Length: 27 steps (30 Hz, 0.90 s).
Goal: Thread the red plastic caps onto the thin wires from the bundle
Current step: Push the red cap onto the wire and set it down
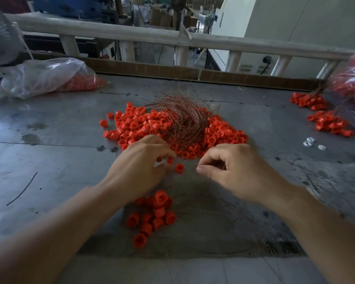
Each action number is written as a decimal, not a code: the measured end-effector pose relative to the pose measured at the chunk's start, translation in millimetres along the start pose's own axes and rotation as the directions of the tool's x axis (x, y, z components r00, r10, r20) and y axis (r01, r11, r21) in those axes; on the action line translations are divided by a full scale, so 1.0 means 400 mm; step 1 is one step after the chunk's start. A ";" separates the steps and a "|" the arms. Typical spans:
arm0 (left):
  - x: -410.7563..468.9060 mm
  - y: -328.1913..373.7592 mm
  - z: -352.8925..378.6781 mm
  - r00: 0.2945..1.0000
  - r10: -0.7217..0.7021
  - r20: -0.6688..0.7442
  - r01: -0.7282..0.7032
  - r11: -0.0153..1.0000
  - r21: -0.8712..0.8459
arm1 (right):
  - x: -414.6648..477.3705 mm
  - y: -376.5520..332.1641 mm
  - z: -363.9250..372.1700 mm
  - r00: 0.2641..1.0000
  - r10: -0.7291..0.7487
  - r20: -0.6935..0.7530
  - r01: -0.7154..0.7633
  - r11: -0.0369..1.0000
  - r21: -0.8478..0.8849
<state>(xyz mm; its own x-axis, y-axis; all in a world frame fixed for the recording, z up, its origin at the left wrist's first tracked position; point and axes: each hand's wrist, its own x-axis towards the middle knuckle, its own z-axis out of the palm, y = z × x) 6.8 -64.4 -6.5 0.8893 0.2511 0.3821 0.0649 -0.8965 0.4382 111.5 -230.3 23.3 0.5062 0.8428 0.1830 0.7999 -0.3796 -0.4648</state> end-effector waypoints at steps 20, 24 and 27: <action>-0.021 0.034 -0.029 0.999 -0.050 0.020 0.052 0.986 -0.160 | 0.003 0.001 0.003 0.999 -0.009 -0.047 0.010 1.000 0.012; -0.036 0.058 -0.051 0.997 -0.073 0.024 0.077 0.945 -0.319 | 0.003 -0.003 0.007 0.988 -0.074 -0.137 0.084 0.994 0.065; -0.043 0.073 -0.062 0.998 -0.047 0.038 0.058 0.918 -0.393 | 0.001 -0.008 0.012 0.986 -0.124 -0.115 0.130 0.990 0.047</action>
<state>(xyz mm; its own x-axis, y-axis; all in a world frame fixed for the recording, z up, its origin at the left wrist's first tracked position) -17.9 -85.7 20.0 0.9019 0.2787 0.3301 -0.0669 -0.6648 0.7440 107.7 -226.9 20.5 0.4365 0.8340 0.3374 0.8431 -0.2482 -0.4771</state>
